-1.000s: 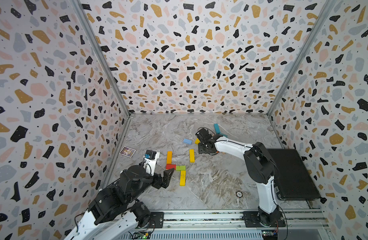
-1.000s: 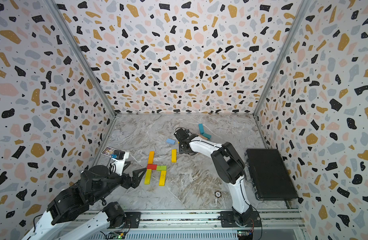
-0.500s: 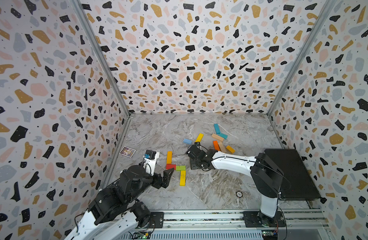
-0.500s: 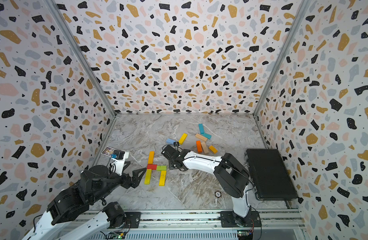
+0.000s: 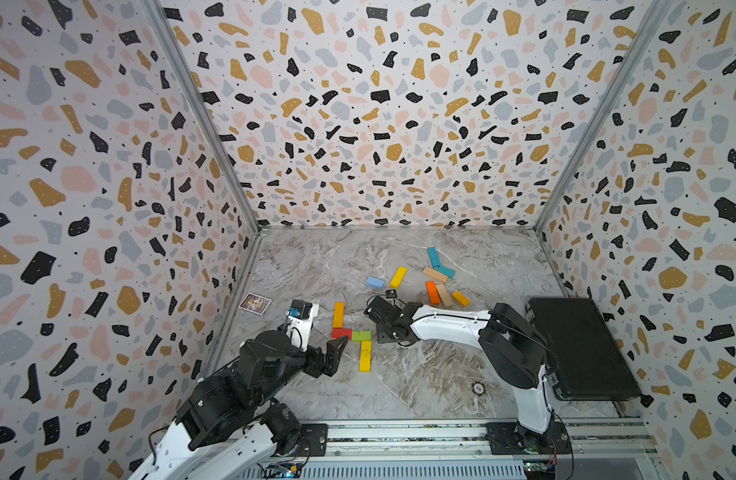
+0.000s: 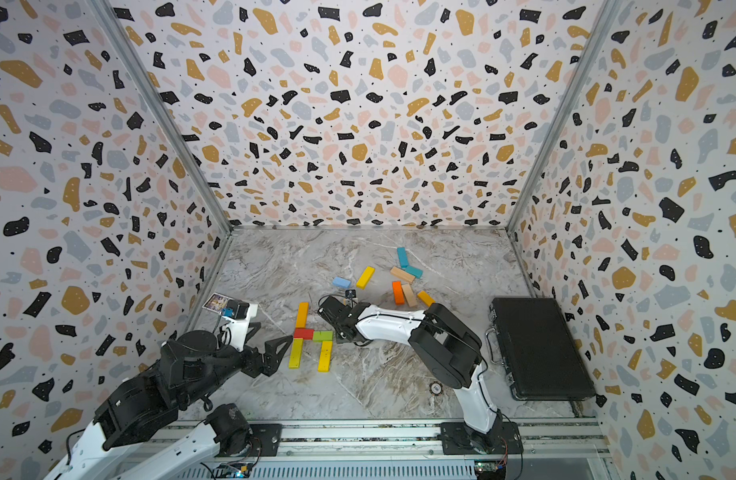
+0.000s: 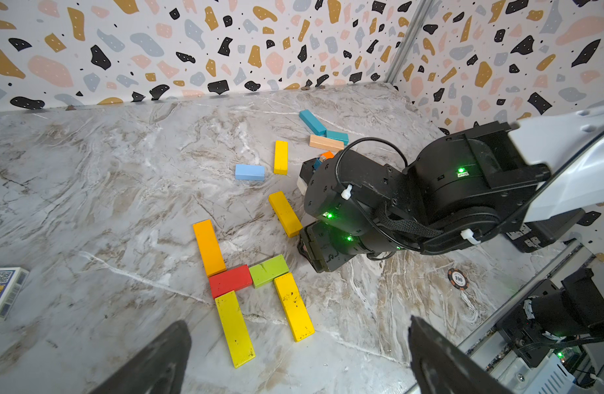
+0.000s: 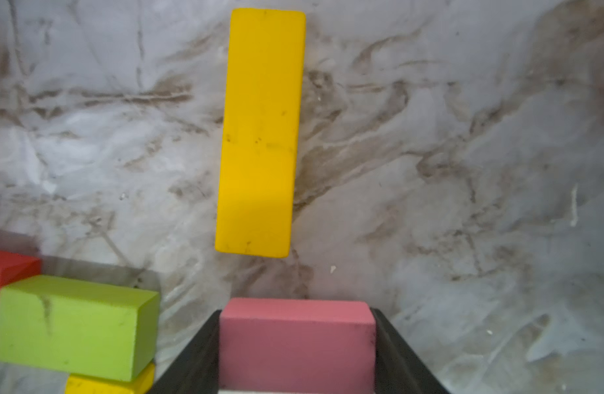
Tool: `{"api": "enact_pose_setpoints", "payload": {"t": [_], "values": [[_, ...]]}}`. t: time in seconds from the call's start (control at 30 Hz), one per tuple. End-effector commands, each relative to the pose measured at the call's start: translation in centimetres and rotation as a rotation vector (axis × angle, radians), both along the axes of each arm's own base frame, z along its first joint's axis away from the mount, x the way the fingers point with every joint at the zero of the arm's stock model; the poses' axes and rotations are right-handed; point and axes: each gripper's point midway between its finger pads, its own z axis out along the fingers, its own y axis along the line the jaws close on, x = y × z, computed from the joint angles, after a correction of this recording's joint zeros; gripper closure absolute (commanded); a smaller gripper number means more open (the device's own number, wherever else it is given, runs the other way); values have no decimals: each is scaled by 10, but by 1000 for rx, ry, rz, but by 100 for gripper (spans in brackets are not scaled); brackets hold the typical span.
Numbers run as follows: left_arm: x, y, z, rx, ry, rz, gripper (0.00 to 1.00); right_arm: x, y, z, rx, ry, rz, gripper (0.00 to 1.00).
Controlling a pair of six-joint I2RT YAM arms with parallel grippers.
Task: Assemble the letter h with building blocks
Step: Assemble the building block at the center of the board.
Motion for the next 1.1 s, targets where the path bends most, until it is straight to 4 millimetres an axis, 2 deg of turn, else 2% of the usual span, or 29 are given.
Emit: {"api": "enact_pose_setpoints", "payload": {"t": [0.0,0.3,1.07], "values": [[3,0,8,-11,-38,6,1,5,5,10,9,-21,-17,41],[4,0,7,-5,-37,8,1,5,9,0,-2,-2,-18,40],[4,-1,5,-2,-31,2,1,18,-1,-10,-26,-2,-64,38]]}}
